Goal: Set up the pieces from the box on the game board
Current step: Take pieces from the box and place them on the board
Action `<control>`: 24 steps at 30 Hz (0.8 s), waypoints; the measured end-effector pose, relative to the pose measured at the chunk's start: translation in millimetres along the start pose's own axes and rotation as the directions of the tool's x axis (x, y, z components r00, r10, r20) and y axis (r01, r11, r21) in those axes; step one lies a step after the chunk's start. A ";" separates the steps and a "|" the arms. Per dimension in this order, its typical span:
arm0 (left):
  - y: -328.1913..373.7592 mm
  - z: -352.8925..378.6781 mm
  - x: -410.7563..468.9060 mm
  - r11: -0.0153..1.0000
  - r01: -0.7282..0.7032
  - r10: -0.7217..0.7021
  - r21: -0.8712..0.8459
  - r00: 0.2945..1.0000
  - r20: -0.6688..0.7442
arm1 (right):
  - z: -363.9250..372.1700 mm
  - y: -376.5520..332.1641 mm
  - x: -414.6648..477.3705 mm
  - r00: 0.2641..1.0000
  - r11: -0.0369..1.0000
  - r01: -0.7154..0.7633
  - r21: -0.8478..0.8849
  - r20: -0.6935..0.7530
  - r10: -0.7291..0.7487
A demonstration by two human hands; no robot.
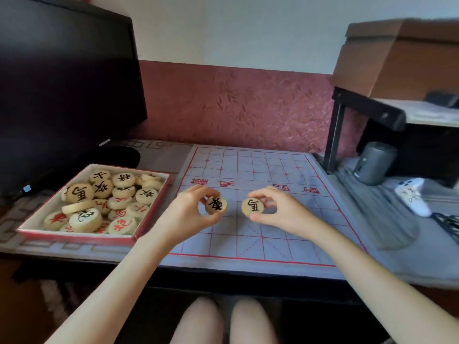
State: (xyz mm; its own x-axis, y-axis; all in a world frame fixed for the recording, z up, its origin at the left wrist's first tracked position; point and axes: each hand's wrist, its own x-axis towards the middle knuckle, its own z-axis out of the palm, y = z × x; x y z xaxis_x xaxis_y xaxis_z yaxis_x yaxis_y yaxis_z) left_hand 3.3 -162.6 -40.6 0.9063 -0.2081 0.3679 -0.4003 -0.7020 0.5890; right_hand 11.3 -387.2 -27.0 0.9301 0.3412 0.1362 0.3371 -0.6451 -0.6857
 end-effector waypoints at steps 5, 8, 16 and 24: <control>31.9 42.8 2.0 0.995 -0.072 0.079 -0.067 0.991 0.107 | -32.9 39.4 -53.3 0.992 0.992 -0.122 -0.022 -0.046 0.121; 48.2 62.0 1.5 0.989 -0.100 0.113 -0.107 0.986 0.124 | -45.6 51.4 -75.1 0.985 0.987 -0.159 -0.037 -0.078 0.156; 66.1 82.4 -0.5 0.979 -0.135 0.160 -0.152 0.973 0.165 | -63.7 60.4 -120.0 0.985 0.985 -0.151 -0.080 -0.092 0.144; 78.8 98.4 -5.7 0.976 -0.150 0.183 -0.158 0.958 0.222 | -72.6 78.3 -157.2 0.983 0.983 -0.164 -0.085 -0.104 0.154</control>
State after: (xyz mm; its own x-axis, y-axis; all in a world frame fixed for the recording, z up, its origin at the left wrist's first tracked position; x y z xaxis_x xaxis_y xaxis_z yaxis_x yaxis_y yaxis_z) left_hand -20.0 -283.7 -67.1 0.8249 -0.4789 0.3004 -0.5479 -0.5465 0.6334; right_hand -98.0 -541.0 -50.2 0.9811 0.1646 0.1022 0.1917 -0.7480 -0.6354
